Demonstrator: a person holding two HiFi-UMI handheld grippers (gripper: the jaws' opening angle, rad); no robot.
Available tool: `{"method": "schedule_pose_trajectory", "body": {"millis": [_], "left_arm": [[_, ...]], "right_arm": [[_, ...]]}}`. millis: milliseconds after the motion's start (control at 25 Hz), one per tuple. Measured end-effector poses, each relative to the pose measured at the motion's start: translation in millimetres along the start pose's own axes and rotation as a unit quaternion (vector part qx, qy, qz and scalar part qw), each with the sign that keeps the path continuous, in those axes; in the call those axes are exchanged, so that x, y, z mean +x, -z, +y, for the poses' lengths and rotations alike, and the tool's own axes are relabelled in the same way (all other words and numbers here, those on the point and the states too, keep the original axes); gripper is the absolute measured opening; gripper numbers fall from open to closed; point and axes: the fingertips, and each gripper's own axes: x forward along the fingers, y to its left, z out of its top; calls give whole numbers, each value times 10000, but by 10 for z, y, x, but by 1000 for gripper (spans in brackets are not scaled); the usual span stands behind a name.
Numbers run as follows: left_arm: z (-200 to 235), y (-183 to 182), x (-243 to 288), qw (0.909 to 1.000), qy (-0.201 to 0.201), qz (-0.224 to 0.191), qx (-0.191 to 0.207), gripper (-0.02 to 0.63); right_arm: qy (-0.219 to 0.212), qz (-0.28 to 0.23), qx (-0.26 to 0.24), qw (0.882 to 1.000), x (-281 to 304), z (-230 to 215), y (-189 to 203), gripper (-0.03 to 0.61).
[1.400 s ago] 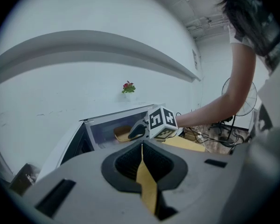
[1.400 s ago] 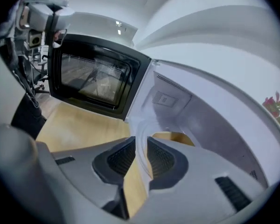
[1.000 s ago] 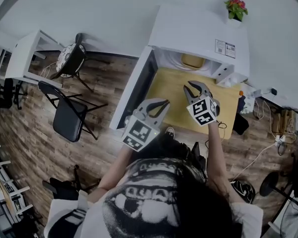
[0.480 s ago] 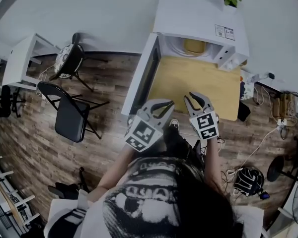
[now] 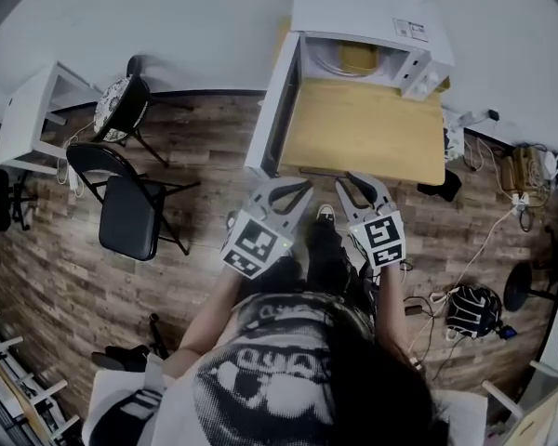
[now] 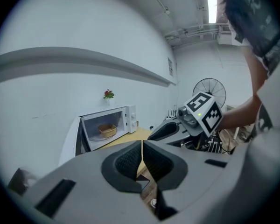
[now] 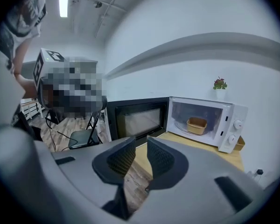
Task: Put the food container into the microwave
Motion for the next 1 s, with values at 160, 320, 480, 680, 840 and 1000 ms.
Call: {"method": "schedule_pose_trajectory", "body": {"millis": [160,320,480,680,840,1000], "left_arm": [[-160,143,-287,10000,38,34,-8,8],[-253,263,-519,10000,57,63,-23,8],[-294,359,-651,9999,89,73,-27,8],[-400,427,-688,9997,219,56,-17,8],[-508,445,-651,9993,377,42,15,8],[-612,431,-564,9985,545,14,56,8]], "right_arm": [[12,-69,160,9998,-166,351,35,78],[63,-103,219,9997,-293,622,62,72],[154,-139,258,9995,-387,784,89,66],[350,-199,342,9986,-571,861,110,66],[526,-240,438,9974,-723,872,134,53],[638,-185,583,9961,-824,848,245,31]]}}
